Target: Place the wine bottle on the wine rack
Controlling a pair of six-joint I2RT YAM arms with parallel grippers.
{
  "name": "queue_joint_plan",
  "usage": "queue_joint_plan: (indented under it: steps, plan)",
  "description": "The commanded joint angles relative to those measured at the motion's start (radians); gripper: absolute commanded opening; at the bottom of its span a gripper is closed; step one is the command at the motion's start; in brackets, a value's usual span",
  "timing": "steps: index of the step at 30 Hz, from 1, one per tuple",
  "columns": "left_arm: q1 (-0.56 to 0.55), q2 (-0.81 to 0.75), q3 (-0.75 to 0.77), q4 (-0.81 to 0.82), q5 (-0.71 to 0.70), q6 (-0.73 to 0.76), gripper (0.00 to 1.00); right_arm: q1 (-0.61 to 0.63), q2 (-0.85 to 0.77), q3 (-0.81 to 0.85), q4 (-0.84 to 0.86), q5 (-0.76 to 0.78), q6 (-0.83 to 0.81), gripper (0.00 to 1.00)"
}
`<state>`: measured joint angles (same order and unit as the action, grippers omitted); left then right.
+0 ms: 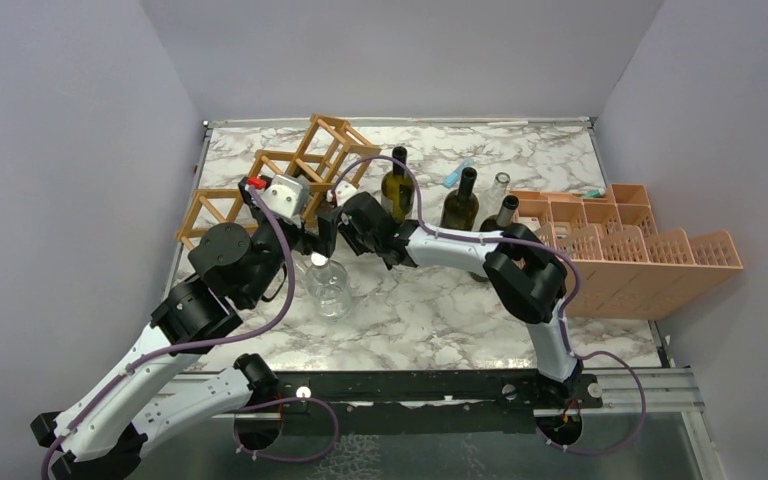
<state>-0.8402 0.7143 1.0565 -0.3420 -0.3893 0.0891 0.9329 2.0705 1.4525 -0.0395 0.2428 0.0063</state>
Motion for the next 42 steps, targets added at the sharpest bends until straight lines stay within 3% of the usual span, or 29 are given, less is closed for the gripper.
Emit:
queue_joint_plan:
  steps: [1, 5, 8, 28, 32, 38, 42]
  plan:
    - [-0.004, -0.005, 0.007, -0.005, 0.007, -0.013, 0.99, 0.002, -0.004, 0.049, 0.149, 0.078, 0.006, 0.46]
    - [-0.004, -0.004, 0.008, -0.005, 0.01, -0.014, 0.99, 0.003, -0.022, 0.03, 0.154, 0.077, 0.027, 0.6]
    - [-0.004, -0.004, 0.005, -0.008, 0.012, -0.014, 0.99, 0.003, -0.051, 0.003, 0.159, 0.072, 0.041, 0.64]
    - [-0.004, -0.017, -0.013, -0.009, 0.012, -0.008, 0.99, 0.015, -0.235, -0.215, 0.034, -0.053, 0.068, 0.67]
    - [-0.004, -0.017, -0.016, -0.008, 0.015, -0.011, 0.99, 0.016, -0.218, -0.225, 0.023, -0.074, 0.069, 0.62]
    - [-0.004, -0.021, -0.011, -0.009, 0.017, -0.017, 0.99, 0.017, -0.17, -0.187, 0.029, -0.046, 0.079, 0.32]
    - [-0.003, -0.028, -0.001, -0.013, 0.02, -0.027, 0.99, 0.017, -0.151, -0.16, 0.064, -0.031, 0.071, 0.23]
